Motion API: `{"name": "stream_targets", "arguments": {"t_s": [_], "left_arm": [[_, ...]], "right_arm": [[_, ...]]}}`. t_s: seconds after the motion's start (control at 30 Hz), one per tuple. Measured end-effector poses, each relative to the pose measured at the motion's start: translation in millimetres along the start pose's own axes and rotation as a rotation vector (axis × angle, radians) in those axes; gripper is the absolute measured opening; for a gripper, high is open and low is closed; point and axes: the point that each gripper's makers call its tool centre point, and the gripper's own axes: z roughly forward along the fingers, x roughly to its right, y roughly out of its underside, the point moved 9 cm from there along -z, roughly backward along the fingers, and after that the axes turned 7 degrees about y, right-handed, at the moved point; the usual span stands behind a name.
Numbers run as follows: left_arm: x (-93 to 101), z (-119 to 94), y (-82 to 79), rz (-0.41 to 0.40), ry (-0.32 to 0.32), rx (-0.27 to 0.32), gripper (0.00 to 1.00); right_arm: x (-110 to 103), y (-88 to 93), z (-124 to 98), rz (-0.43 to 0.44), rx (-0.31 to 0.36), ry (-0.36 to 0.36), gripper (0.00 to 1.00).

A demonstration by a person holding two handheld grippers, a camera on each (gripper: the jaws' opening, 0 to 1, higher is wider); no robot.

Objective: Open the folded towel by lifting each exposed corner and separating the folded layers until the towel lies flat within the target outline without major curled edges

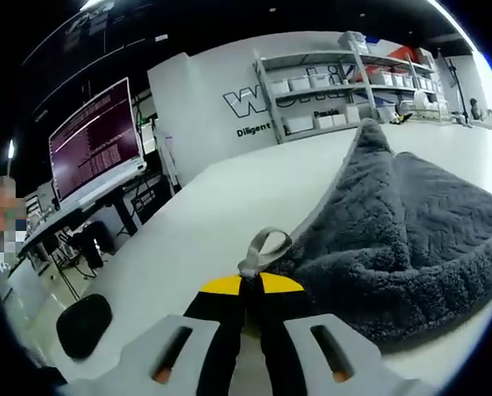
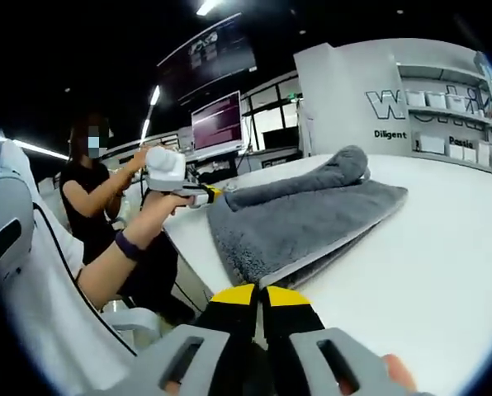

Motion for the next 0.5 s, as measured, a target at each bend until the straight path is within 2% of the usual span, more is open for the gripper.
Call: {"name": "stream_targets", "arguments": {"t_s": [0.2, 0.27, 0.33, 0.5], "left_arm": [[0.3, -3, -0.6, -0.003, 0.021, 0.013, 0.05], [-1.0, -4, -0.1, -0.041, 0.050, 0.028, 0.06], [-2.8, -6, 0.8, -0.078, 0.071, 0.041, 0.08], [-9.9, -16, -1.0, -0.094, 0.076, 0.063, 0.17]], "right_arm": [[2, 1.7, 2, -0.027, -0.001, 0.005, 0.00], [2, 2.3, 1, -0.035, -0.007, 0.006, 0.02], [3, 2.4, 1, -0.039, -0.005, 0.013, 0.06], [9, 3.3, -5, -0.025, 0.006, 0.029, 0.13]]}}
